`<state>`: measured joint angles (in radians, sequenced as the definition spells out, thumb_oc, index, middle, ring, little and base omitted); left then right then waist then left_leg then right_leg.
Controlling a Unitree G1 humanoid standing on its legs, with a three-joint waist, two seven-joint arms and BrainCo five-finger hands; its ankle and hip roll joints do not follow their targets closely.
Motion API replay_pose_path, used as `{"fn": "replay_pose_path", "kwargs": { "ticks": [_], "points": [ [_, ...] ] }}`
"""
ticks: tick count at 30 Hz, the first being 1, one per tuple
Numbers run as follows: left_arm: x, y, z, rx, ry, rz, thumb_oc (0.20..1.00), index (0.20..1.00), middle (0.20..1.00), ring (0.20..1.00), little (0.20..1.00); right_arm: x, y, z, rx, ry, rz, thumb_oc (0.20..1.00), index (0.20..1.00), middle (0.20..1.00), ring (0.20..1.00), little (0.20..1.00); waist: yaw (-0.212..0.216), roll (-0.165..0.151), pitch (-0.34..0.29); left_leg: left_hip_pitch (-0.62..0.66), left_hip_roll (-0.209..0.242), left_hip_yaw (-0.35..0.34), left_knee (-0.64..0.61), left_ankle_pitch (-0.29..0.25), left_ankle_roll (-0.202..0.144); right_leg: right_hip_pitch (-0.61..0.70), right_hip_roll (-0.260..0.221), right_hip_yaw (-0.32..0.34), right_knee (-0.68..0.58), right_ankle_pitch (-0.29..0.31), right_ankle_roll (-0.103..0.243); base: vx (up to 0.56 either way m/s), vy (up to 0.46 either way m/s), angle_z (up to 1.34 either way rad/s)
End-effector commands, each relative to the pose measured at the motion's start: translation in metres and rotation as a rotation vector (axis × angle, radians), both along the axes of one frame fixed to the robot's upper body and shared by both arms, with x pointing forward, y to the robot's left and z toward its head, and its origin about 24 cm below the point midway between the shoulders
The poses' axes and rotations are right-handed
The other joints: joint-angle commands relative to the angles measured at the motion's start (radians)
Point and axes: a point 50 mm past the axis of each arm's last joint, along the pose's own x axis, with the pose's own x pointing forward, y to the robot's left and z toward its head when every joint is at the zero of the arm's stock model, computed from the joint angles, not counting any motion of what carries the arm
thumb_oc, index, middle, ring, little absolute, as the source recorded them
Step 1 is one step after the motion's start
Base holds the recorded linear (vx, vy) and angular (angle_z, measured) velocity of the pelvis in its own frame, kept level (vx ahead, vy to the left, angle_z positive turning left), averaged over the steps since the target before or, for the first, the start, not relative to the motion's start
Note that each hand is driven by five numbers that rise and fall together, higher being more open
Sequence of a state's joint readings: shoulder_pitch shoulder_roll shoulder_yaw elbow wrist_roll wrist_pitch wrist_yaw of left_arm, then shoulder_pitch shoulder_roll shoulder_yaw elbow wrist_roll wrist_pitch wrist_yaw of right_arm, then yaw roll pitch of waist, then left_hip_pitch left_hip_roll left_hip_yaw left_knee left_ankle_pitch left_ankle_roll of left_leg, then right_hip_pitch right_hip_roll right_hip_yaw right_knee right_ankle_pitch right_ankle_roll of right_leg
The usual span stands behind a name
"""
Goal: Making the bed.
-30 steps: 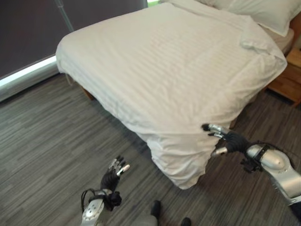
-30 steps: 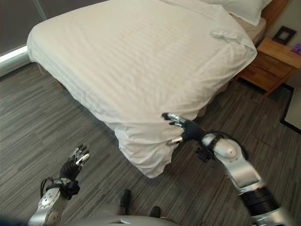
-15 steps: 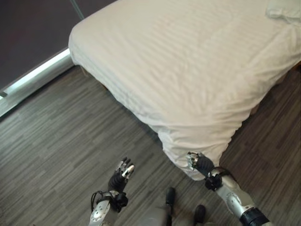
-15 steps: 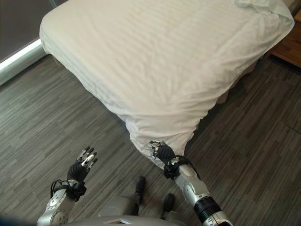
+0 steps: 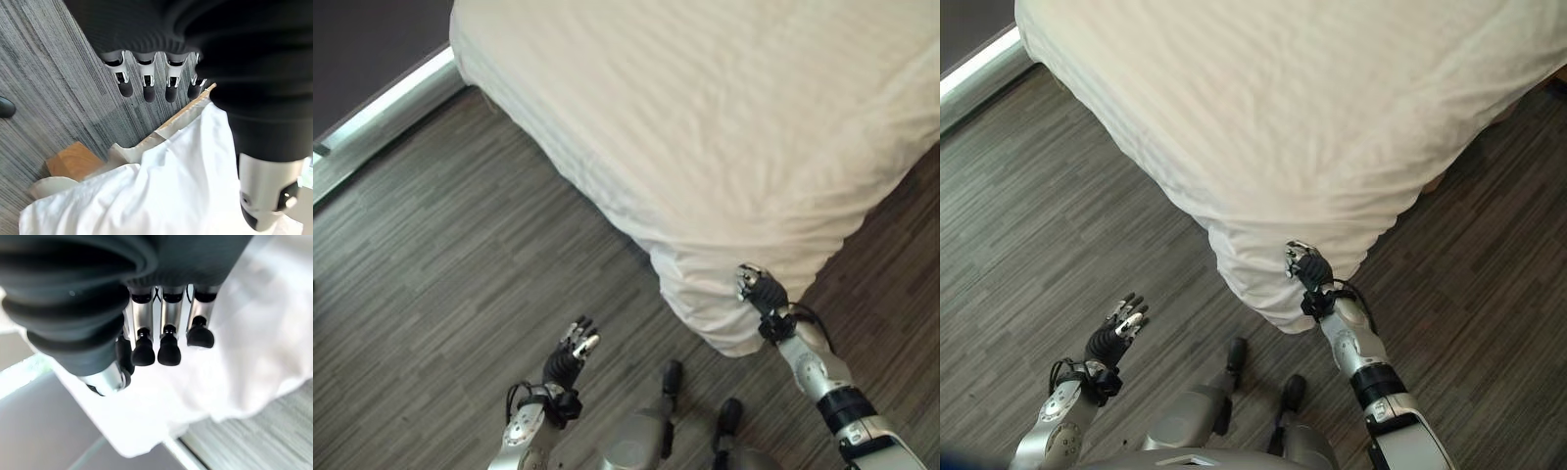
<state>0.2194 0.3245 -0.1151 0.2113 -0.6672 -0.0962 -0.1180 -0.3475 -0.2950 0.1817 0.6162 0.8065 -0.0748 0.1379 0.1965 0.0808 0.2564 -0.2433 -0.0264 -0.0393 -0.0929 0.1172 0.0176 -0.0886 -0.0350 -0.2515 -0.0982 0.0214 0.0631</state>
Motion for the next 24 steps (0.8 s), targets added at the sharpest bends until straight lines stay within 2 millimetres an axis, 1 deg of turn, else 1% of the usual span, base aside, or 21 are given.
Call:
{"fn": "replay_pose_path", "kwargs": {
  "ticks": [1,6,8,9,11,12,14,15,16,17,18,19,20,21,22,23,24],
  "points": [
    [0.016,-0.001,0.013,-0.015,-0.086,-0.020,1.000,1.000,1.000,1.000,1.000,0.014,-0.006,0.016,0.103,-0.062,-0.101,0.200,0.200,0.200,0.200,0.200,0.023,0.002,-0.008,0.011,-0.048,-0.019,0.006,-0.010,-0.043,-0.066,-0.049,0.011,0.011,0.040,0.053,-0.06,0.013,0.02],
    [0.023,-0.009,0.017,-0.023,-0.104,-0.038,1.000,1.000,1.000,1.000,1.000,0.022,-0.033,0.006,0.087,0.043,-0.244,0.200,0.200,0.200,0.200,0.200,0.036,0.032,0.032,-0.040,-0.053,-0.026,0.006,0.005,-0.043,-0.116,-0.058,0.007,0.011,0.055,0.050,-0.05,0.012,-0.01],
    [0.024,-0.009,0.017,-0.022,-0.109,-0.042,1.000,1.000,1.000,1.000,1.000,0.023,-0.037,0.006,0.084,0.050,-0.256,0.200,0.200,0.200,0.200,0.200,0.038,0.038,0.040,-0.050,-0.055,-0.026,0.006,0.008,-0.043,-0.127,-0.059,0.008,0.011,0.058,0.051,-0.02,0.013,0.01],
    [0.025,-0.010,0.018,-0.018,-0.113,-0.041,1.000,1.000,1.000,1.000,1.000,0.023,-0.049,0.005,0.115,0.062,-0.333,0.200,0.200,0.200,0.200,0.200,0.039,0.053,0.059,-0.069,-0.057,-0.027,0.006,0.007,-0.046,-0.148,-0.063,0.007,0.011,0.060,0.052,-0.06,0.028,0.04],
    [0.027,-0.011,0.019,-0.008,-0.119,-0.040,1.000,1.000,1.000,1.000,1.000,0.020,-0.069,0.003,0.116,0.092,-0.428,0.200,0.200,0.200,0.200,0.200,0.042,0.065,0.073,-0.106,-0.058,-0.024,0.006,0.018,-0.050,-0.183,-0.066,0.007,0.011,0.072,0.056,-0.06,0.034,-0.01],
    [0.027,-0.011,0.018,-0.009,-0.115,-0.036,1.000,1.000,1.000,1.000,1.000,0.018,-0.075,0.000,0.110,0.112,-0.457,0.200,0.200,0.200,0.200,0.200,0.043,0.068,0.079,-0.112,-0.057,-0.022,0.006,0.014,-0.052,-0.188,-0.066,0.007,0.011,0.071,0.056,-0.03,0.033,-0.02],
    [0.028,-0.014,0.016,0.002,-0.110,-0.040,1.000,1.000,1.000,1.000,1.000,0.007,-0.092,-0.012,0.044,0.190,-0.520,0.200,0.200,0.200,0.200,0.200,0.039,0.071,0.091,-0.131,-0.058,-0.017,0.006,0.020,-0.054,-0.206,-0.064,0.012,0.011,0.079,0.057,0.00,0.000,0.00],
    [0.028,-0.015,0.016,0.009,-0.109,-0.044,1.000,1.000,1.000,1.000,1.000,-0.001,-0.101,-0.019,0.002,0.233,-0.553,0.200,0.200,0.200,0.200,0.200,0.035,0.071,0.099,-0.132,-0.055,-0.013,0.006,0.017,-0.054,-0.205,-0.064,0.014,0.011,0.077,0.057,0.00,0.000,0.00],
    [0.028,-0.017,0.015,0.011,-0.109,-0.047,1.000,1.000,1.000,1.000,1.000,-0.010,-0.108,-0.027,-0.003,0.272,-0.587,0.200,0.200,0.200,0.200,0.200,0.031,0.070,0.103,-0.135,-0.054,-0.011,0.006,0.021,-0.054,-0.209,-0.062,0.014,0.011,0.079,0.057,0.04,0.024,-0.05],
    [0.028,-0.017,0.016,0.017,-0.115,-0.048,1.000,1.000,1.000,1.000,1.000,-0.043,-0.127,-0.052,-0.058,0.400,-0.671,0.200,0.200,0.200,0.200,0.200,0.014,0.065,0.109,-0.124,-0.054,-0.009,0.006,0.012,-0.053,-0.199,-0.061,0.019,0.011,0.071,0.059,0.02,0.026,-0.06],
    [0.028,-0.017,0.016,0.017,-0.115,-0.048,1.000,1.000,1.000,1.000,1.000,-0.043,-0.127,-0.052,-0.058,0.400,-0.671,0.200,0.200,0.200,0.200,0.200,0.014,0.066,0.108,-0.127,-0.054,-0.009,0.006,0.017,-0.053,-0.202,-0.061,0.018,0.011,0.075,0.058,0.06,0.023,-0.07],
    [0.027,-0.018,0.018,0.027,-0.130,-0.061,1.000,1.000,1.000,1.000,1.000,-0.070,-0.142,-0.067,-0.115,0.488,-0.724,0.200,0.200,0.200,0.200,0.200,-0.002,0.060,0.109,-0.116,-0.054,-0.010,0.006,0.007,-0.051,-0.190,-0.062,0.019,0.011,0.065,0.059,0.04,0.017,-0.02],
    [0.027,-0.016,0.019,0.026,-0.132,-0.054,1.000,1.000,1.000,1.000,1.000,-0.081,-0.149,-0.070,-0.095,0.497,-0.779,0.200,0.200,0.200,0.200,0.200,-0.014,0.056,0.108,-0.112,-0.055,-0.010,0.006,0.003,-0.050,-0.186,-0.062,0.021,0.011,0.062,0.059,0.06,0.027,0.02],
    [0.027,-0.014,0.019,0.029,-0.134,-0.039,1.000,1.000,1.000,1.000,1.000,-0.088,-0.156,-0.069,-0.070,0.478,-0.837,0.200,0.200,0.200,0.200,0.200,-0.028,0.052,0.108,-0.108,-0.055,-0.009,0.006,0.000,-0.049,-0.183,-0.063,0.024,0.011,0.061,0.060,0.02,0.030,0.04],
    [0.028,-0.013,0.020,0.028,-0.137,-0.032,1.000,1.000,1.000,1.000,1.000,-0.090,-0.159,-0.068,-0.049,0.459,-0.867,0.200,0.200,0.200,0.200,0.200,-0.037,0.048,0.106,-0.110,-0.055,-0.009,0.006,0.004,-0.048,-0.185,-0.063,0.026,0.011,0.065,0.059,0.00,0.000,0.00],
    [0.029,-0.012,0.020,0.029,-0.139,-0.015,1.000,1.000,1.000,1.000,1.000,-0.088,-0.162,-0.061,-0.030,0.402,-0.902,0.200,0.200,0.200,0.200,0.200,-0.049,0.041,0.106,-0.101,-0.055,-0.006,0.006,-0.005,-0.048,-0.180,-0.063,0.032,0.011,0.061,0.059,0.00,0.027,-0.04],
    [0.030,-0.009,0.023,0.031,-0.149,0.004,1.000,1.000,1.000,1.000,1.000,-0.083,-0.160,-0.053,-0.059,0.340,-0.874,0.200,0.200,0.200,0.200,0.200,-0.060,0.037,0.107,-0.104,-0.054,-0.003,0.006,0.000,-0.047,-0.185,-0.062,0.036,0.011,0.067,0.059,0.01,0.030,-0.08]
  ]
}}
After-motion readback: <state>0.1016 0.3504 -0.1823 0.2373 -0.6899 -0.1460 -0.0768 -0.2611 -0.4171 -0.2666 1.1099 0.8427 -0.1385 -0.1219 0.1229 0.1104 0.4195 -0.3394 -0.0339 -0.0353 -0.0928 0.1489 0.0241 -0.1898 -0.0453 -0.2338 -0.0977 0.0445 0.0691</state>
